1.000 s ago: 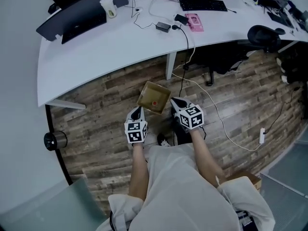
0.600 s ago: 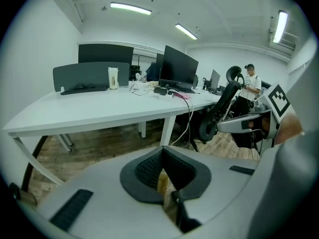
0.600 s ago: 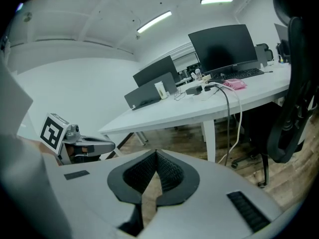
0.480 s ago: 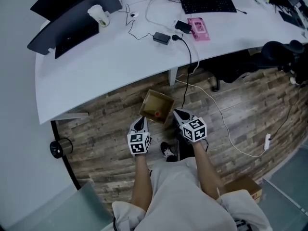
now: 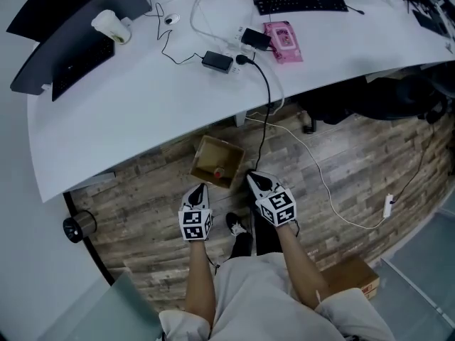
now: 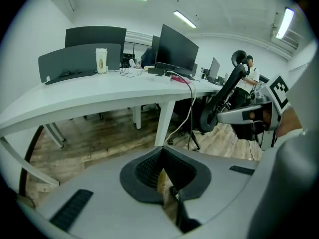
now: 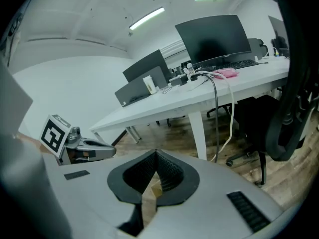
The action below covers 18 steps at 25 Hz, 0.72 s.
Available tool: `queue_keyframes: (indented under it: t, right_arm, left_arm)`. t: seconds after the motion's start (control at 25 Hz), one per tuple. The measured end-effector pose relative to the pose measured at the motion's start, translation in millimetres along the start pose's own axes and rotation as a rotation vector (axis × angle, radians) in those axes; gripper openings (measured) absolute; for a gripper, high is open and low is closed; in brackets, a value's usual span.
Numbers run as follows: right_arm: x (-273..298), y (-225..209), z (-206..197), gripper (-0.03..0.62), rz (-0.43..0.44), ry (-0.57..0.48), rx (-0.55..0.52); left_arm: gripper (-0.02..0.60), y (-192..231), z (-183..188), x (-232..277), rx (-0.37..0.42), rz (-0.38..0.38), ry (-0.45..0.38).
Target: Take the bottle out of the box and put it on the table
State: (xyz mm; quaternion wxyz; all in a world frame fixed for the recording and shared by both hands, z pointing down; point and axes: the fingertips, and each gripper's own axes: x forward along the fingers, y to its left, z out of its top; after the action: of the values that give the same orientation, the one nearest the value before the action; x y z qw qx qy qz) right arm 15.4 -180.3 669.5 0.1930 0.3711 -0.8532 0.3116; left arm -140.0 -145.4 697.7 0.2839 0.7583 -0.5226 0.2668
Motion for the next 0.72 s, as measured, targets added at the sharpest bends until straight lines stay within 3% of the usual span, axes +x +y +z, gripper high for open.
queue_keyframes:
  t: [0.2,0.48,0.72]
  right_arm:
    - [2.5,-19.1,-12.8,0.037,-0.005,-0.018,-0.034]
    - [17.6,-44.5,-26.7,0.037,-0.017,-0.032,-0.031]
    - [48.5,-52.7,-51.8,0.037,0.011,-0.047,-0.019]
  left_arm:
    - [0.014,1.6,-23.5,17.6,-0.01,-0.02,0.009]
    - [0.014,10.8,-40.0,56.6,0.047,-0.05,0.049]
    - [0.014,31.3,-58.1,105.4,0.088,-0.047,0.008]
